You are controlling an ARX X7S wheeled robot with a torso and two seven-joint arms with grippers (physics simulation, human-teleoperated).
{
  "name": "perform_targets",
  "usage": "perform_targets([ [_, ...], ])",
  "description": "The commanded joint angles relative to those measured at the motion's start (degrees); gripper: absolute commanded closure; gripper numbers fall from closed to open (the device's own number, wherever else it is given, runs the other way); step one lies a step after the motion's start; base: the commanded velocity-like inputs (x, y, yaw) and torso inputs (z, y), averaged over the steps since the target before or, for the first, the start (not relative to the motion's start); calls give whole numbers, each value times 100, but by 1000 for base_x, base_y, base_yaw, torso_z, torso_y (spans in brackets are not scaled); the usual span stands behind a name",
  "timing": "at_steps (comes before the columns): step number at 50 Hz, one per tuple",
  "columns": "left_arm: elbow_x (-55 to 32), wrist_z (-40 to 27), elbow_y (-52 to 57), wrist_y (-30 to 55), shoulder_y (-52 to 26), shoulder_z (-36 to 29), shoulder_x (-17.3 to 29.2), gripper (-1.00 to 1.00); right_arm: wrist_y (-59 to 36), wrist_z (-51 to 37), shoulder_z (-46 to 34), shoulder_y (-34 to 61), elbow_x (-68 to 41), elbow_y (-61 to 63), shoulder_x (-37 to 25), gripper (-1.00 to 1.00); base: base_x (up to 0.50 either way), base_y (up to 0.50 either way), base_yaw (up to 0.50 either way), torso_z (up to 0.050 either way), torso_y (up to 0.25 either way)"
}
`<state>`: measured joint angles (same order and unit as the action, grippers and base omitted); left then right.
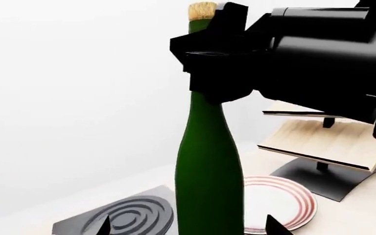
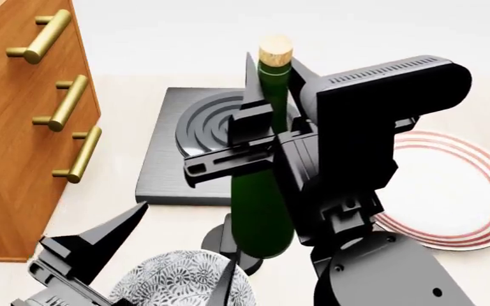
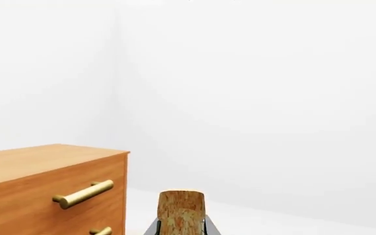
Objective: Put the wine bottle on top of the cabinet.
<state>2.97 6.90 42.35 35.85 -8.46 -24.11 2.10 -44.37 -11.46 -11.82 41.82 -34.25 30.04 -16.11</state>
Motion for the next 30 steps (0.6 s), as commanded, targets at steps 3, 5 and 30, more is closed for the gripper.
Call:
perform_targets([
  [3,-624,-204,-674,-105,-609,-12,-61,-100,80,6,-45,-34,81,125,18,100,0,0,0,0,3],
  [5,-720,-251,-828,-208,-628,-33,-73,-100,91,6,-73,-47,85,127,20,100,0,0,0,0,0],
  [30,-1297,-781,-2124,-549,-1624,-589,-83,-100,232,-34,-198,-92,76,114,18,100,0,0,0,0,0],
])
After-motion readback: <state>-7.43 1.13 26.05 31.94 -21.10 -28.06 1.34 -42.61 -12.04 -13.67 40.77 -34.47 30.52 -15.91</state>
